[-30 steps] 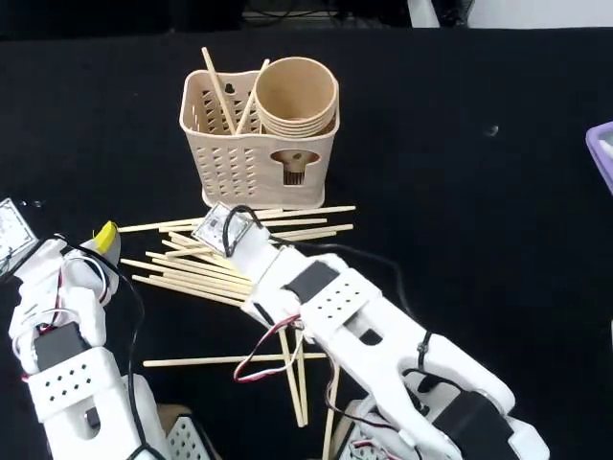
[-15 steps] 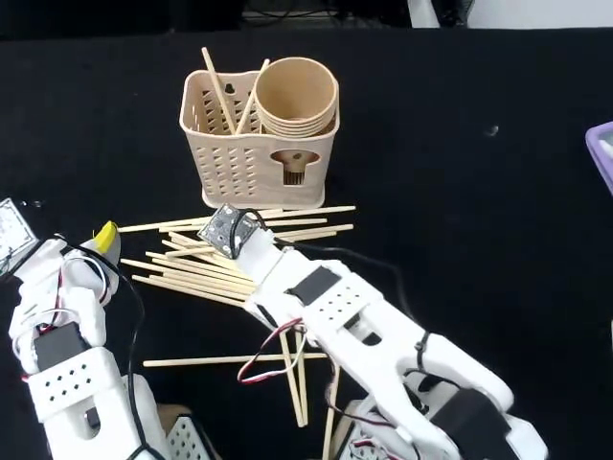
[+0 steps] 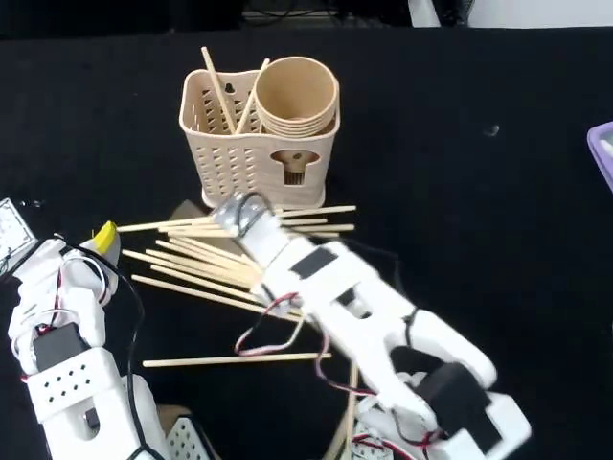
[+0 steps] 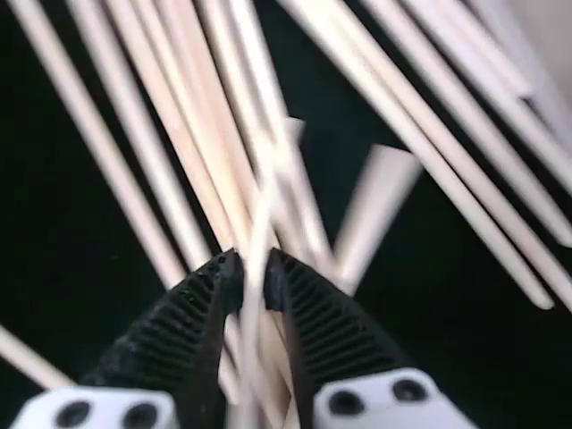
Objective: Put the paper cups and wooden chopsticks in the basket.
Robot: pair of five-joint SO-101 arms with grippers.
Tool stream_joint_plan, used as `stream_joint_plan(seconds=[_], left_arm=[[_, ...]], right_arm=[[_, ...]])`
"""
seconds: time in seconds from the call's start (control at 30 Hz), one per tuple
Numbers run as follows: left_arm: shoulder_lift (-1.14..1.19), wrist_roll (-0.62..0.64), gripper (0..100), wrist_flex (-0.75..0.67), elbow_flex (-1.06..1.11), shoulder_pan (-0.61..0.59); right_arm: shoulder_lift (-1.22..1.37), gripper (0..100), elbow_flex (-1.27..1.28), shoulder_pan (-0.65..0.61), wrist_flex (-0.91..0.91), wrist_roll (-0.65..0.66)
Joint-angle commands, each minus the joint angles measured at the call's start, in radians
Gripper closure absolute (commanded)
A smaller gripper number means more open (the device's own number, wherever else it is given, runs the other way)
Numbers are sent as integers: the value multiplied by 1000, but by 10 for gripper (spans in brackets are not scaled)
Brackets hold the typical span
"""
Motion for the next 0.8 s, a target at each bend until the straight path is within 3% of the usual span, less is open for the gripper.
stream_joint_plan(seconds=[0.0, 0.4, 0.77], left_arm=[[-15, 3, 686, -21, -33, 5], [-15, 3, 686, -21, -33, 5], [-15, 3, 686, -21, -31, 2]], right_arm=[[-140, 988, -8, 68, 40, 2], [-398, 988, 85, 89, 55, 3], [-430, 988, -162, -20, 64, 5]])
